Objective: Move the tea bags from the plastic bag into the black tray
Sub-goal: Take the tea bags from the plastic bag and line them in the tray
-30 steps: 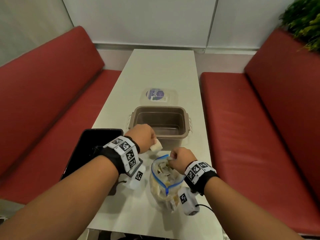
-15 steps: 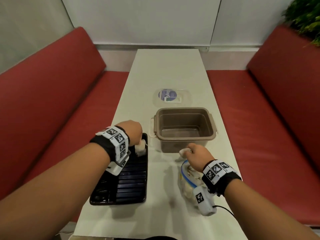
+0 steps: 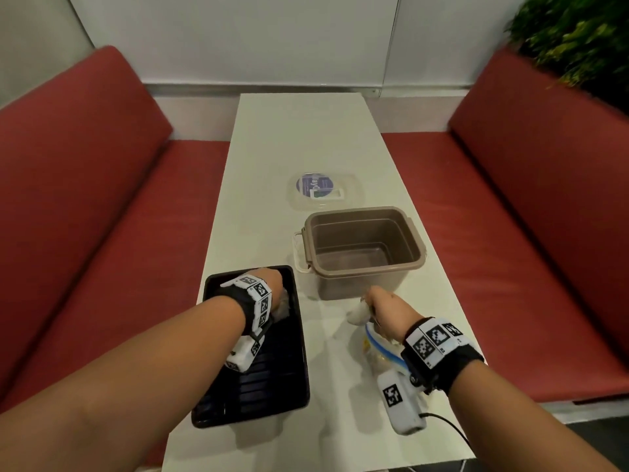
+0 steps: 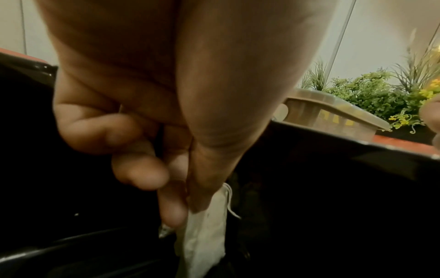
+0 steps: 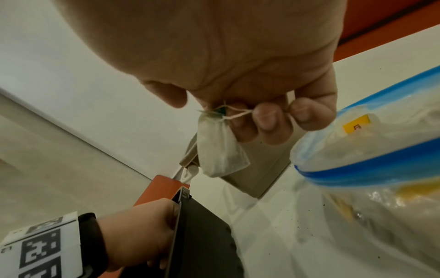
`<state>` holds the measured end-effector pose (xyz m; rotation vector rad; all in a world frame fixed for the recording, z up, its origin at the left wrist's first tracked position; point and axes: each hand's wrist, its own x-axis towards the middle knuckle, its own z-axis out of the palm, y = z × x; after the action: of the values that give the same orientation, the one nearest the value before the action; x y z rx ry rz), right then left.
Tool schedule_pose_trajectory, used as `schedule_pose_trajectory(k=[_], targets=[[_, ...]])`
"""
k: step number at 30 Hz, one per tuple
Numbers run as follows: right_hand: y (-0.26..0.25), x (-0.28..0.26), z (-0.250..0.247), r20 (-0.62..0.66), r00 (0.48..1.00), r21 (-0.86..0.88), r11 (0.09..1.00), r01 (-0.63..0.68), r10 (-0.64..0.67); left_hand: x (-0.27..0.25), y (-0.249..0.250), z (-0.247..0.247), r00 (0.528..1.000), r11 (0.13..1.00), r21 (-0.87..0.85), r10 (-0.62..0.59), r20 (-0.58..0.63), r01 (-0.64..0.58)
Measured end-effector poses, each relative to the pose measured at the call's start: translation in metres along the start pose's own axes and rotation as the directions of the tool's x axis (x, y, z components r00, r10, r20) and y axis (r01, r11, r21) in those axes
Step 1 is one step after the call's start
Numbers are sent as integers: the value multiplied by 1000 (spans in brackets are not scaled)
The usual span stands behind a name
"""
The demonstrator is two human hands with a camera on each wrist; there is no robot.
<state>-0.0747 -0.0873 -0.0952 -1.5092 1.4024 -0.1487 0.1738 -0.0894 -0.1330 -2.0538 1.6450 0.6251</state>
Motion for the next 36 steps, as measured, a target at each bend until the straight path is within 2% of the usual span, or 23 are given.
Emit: schedule_pose_trajectory(k=[4,8,10,12,14,15,17,18,21,25,29,32,36], targets=[[-4,1,0,-8,994,-214,972,102,-106,-2,2,2,1000,1000,-8,-14,8,14],[-4,3,-1,19,983,-321,930,181,-185,-9,2,-4,1000,1000,-27,-9,-13,8],[-9,3,-1,7,971,-341,912,227,-238,-18,0,-14,998,998,-61,-28,-62,24],[-14,4,-2,-14,965,-292,924,247,-263,-29,-4,-25,984,994,-108,-26,-174,8],[-21,6,0,-34,963,-212,943,255,-268,-43,-5,-35,947,978,-183,42,-319,-105],[-25,7,1,-39,961,-179,948,262,-273,-52,-3,-38,918,943,-258,100,-383,-211],[-34,8,5,-19,955,-145,946,289,-295,-73,7,-47,853,809,-401,216,-476,-429],[-37,9,6,2,951,-133,942,308,-311,-80,13,-50,827,767,-412,263,-497,-492],[-42,11,9,42,933,-115,926,361,-358,-85,23,-50,798,788,-322,323,-509,-525],[-41,9,8,61,916,-131,907,401,-396,-85,29,-44,817,851,-235,318,-480,-470],[-28,13,-6,32,937,-189,918,347,-348,-87,26,-47,843,894,-209,265,-469,-397],[-4,21,-28,-12,959,-325,908,264,-283,-84,13,-48,902,938,-201,187,-388,-281],[35,29,-48,-86,983,-631,772,74,-165,-74,1,-42,978,990,-102,71,-197,-93]])
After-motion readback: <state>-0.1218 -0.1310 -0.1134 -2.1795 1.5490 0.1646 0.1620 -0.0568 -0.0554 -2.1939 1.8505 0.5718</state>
